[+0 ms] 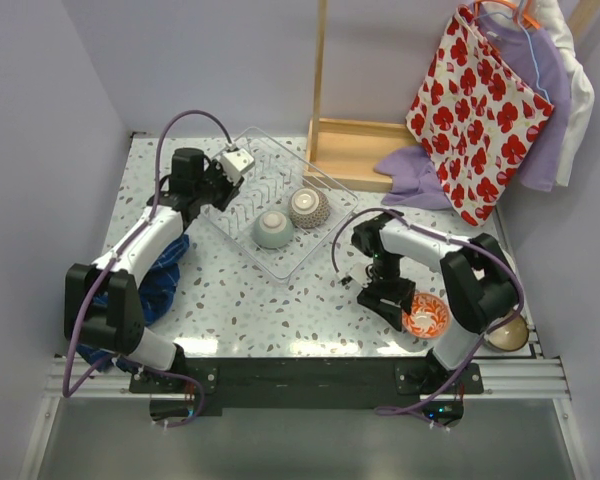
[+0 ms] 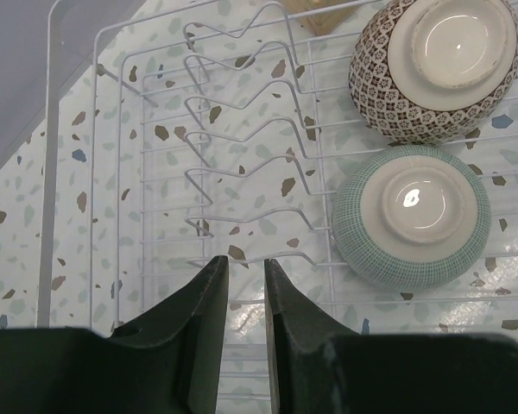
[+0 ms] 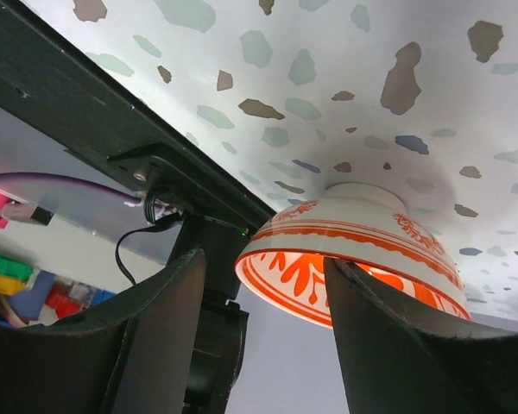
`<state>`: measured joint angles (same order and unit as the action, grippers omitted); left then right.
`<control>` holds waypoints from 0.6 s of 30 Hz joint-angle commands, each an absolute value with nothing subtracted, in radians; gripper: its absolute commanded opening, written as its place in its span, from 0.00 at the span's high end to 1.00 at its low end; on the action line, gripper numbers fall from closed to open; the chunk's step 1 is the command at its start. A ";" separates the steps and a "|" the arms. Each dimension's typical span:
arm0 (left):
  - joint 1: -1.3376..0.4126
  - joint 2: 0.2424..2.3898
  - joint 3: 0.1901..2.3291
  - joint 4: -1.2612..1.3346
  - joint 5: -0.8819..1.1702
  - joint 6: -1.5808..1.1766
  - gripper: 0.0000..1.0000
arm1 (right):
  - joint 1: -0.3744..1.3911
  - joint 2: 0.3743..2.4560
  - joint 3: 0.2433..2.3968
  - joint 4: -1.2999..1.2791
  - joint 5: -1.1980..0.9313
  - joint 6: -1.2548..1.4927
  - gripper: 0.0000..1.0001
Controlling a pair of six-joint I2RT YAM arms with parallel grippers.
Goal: Load the bowls into the dish rack
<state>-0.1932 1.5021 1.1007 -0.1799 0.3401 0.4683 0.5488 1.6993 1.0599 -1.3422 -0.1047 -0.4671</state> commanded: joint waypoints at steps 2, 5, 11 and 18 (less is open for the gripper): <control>-0.196 1.511 1.163 -0.173 0.347 0.486 0.72 | 0.551 1.707 1.049 -1.490 -0.052 -0.446 0.39; -0.196 1.514 1.161 -0.172 0.347 0.488 0.72 | 0.551 1.697 1.014 -1.476 0.001 -0.448 0.40; -0.196 1.531 1.173 -0.170 0.359 0.485 0.72 | 0.552 1.652 0.983 -1.468 0.075 -0.459 0.48; -0.196 1.557 1.198 -0.160 0.370 0.480 0.72 | 0.551 1.611 0.950 -1.447 0.117 -0.466 0.64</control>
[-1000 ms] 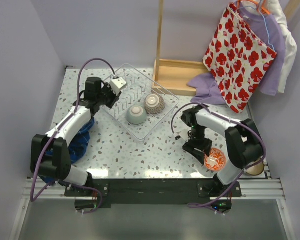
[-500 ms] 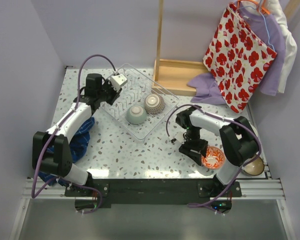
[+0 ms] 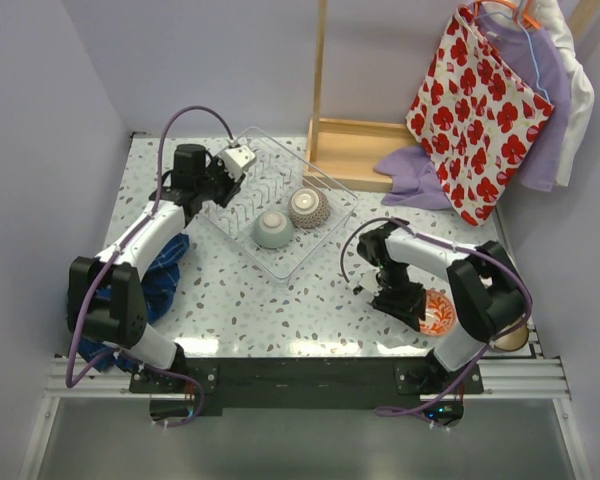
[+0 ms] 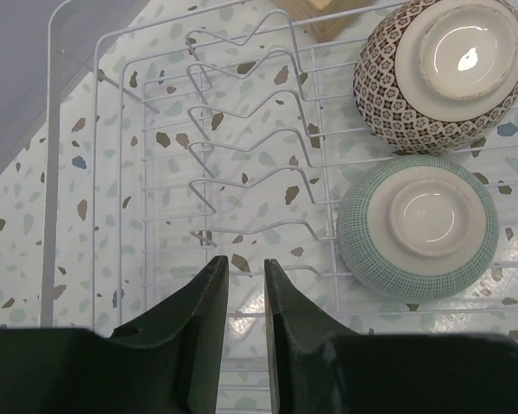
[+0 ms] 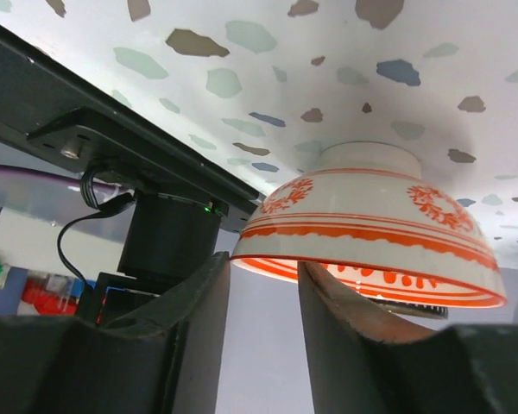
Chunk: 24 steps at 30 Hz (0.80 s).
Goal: Load the bowls into the dish rack
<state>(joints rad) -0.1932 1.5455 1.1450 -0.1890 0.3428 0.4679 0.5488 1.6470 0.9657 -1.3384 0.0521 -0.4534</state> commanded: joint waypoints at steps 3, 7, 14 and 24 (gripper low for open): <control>-0.196 1.560 1.204 -0.156 0.371 0.482 0.72 | 0.552 1.600 0.942 -1.436 0.132 -0.472 0.65; -0.196 1.560 1.198 -0.144 0.370 0.476 0.72 | 0.554 1.585 0.931 -1.414 0.190 -0.480 0.69; -0.196 1.551 1.177 -0.127 0.377 0.463 0.72 | 0.555 1.568 0.942 -1.433 0.141 -0.491 0.67; -0.196 1.542 1.164 -0.112 0.373 0.454 0.72 | 0.560 1.621 0.969 -1.408 0.097 -0.477 0.51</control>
